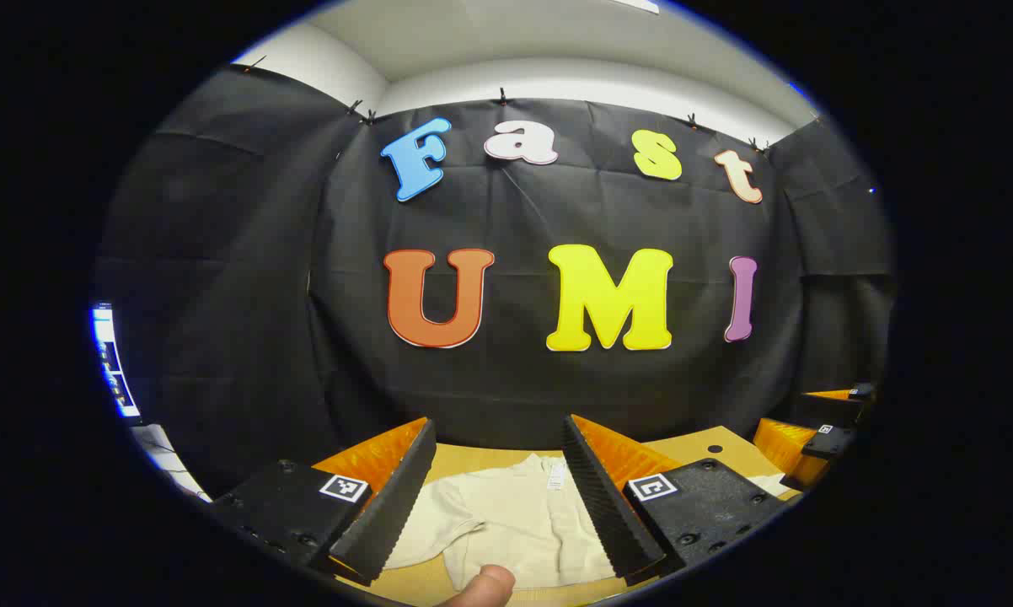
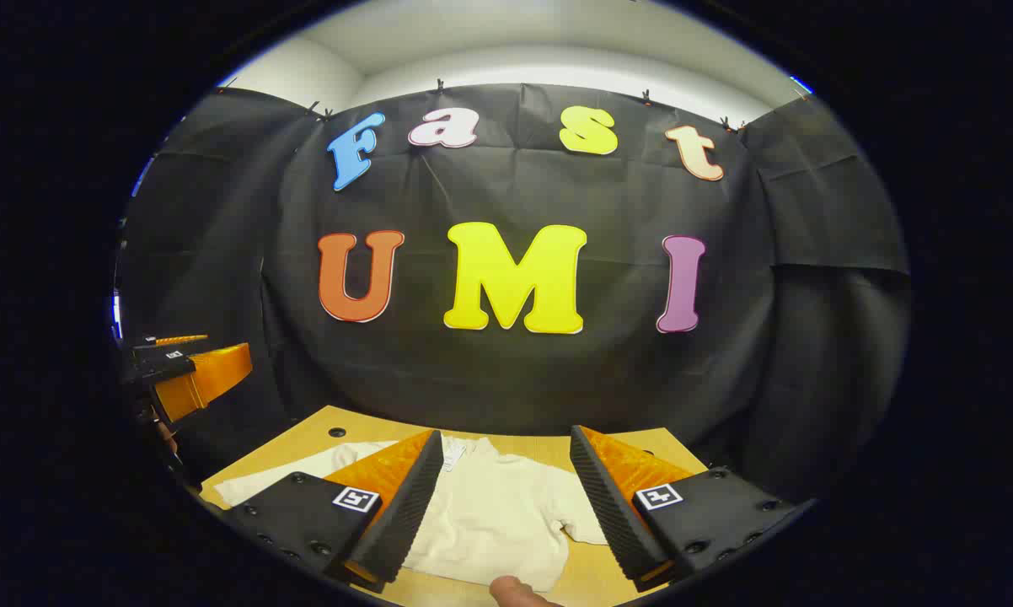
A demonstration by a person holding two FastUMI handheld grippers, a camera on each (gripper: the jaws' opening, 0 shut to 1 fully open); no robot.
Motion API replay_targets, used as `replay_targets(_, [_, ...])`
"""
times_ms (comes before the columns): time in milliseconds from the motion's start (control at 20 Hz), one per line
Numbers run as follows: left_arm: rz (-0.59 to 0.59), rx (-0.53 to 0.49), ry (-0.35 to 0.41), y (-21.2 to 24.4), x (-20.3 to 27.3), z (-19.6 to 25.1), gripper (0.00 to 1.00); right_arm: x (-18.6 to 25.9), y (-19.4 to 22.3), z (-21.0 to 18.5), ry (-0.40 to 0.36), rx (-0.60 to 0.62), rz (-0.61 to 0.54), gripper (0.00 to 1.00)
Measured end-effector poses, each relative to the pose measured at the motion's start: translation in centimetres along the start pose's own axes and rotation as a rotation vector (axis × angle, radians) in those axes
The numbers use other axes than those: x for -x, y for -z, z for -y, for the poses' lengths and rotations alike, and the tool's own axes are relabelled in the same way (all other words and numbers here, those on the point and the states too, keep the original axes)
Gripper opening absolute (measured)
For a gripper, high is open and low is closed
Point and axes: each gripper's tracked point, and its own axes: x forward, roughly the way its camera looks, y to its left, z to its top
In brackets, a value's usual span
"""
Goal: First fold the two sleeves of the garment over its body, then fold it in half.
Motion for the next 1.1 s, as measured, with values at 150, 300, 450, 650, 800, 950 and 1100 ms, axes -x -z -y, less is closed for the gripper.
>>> replay_targets(150, [-0.001, 0.005, 0.016, 0.2, -0.1, 0.6, 0.96, -0.1, 0.0, -0.1, -0.015, 0.010, -0.001, 0.94])
replay_targets(300, [-0.001, -0.007, 0.013, 0.6, -0.1, 0.8, 0.96, -0.1, 0.2, 0.1, -0.014, 0.024, 0.001, 0.94])
replay_targets(450, [-0.007, 0.009, 0.028, 0.9, -0.1, 1.3, 0.96, 0.0, 0.5, 0.3, -0.012, 0.027, -0.003, 0.94])
replay_targets(650, [-0.030, 0.012, 0.039, 1.7, -0.5, 1.9, 0.96, 0.0, 0.7, 0.8, -0.003, 0.033, -0.006, 0.94])
replay_targets(800, [-0.042, 0.007, 0.053, 2.0, -0.7, 2.6, 0.96, -0.1, 0.9, 1.3, 0.007, 0.028, -0.006, 0.94])
replay_targets(950, [-0.046, 0.003, 0.063, 2.1, -0.9, 3.1, 0.96, -0.5, 1.0, 2.2, 0.024, 0.025, -0.007, 0.94])
replay_targets(1100, [-0.052, 0.006, 0.067, 2.3, -1.0, 3.8, 0.96, -1.3, 1.2, 4.6, 0.058, 0.009, -0.010, 0.94])
